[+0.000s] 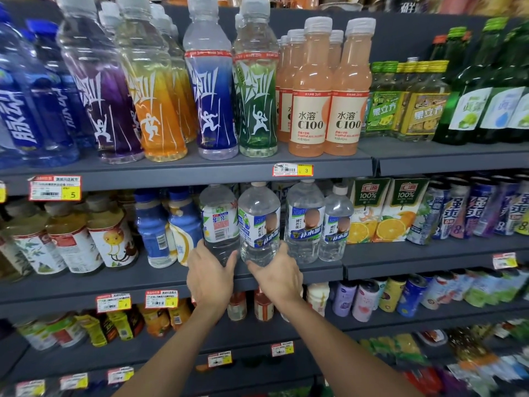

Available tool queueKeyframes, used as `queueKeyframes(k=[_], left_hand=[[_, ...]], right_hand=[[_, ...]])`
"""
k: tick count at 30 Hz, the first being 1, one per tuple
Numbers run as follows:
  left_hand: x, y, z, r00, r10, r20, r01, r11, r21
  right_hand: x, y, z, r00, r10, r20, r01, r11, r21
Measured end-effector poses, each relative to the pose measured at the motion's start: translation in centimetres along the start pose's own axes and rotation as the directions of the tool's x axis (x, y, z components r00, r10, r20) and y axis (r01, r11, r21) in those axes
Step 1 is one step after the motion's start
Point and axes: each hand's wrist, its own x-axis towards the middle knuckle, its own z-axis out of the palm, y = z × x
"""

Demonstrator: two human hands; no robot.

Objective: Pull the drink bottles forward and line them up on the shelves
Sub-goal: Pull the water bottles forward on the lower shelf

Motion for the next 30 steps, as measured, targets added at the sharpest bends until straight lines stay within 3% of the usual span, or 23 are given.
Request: queueKeyframes(k=[5,9,16,30], left_hand=[[0.1,-0.1,0.7,1.0,-0.006,0.003,0.006,0.999,0.045],[0.3,0.0,1.4,0.999,0.002,-0.048,0.006,0.988,0.157],[0.2,0.6,3.2,0.993,-0.052,-0.106,0.064,0.991,0.117],[0.5,0.6,5.1,0.976,-0.067,-0.206,0.082,0.994,0.069]], right_hand=[[-1.0,-0.4,1.0,0.997,0.051,-0.057,-0.052,0.999,-0.015],[-0.7,0.1,0.3,1.0,0.013,-0.01,-0.013,0.999,-0.049],[0.1,0.9,-0.9,0.998,-0.046,0.045,0.052,0.99,-0.13],[0.2,2.8,-0.6,0.987,-0.153,-0.051,0.142,0.975,-0.171]])
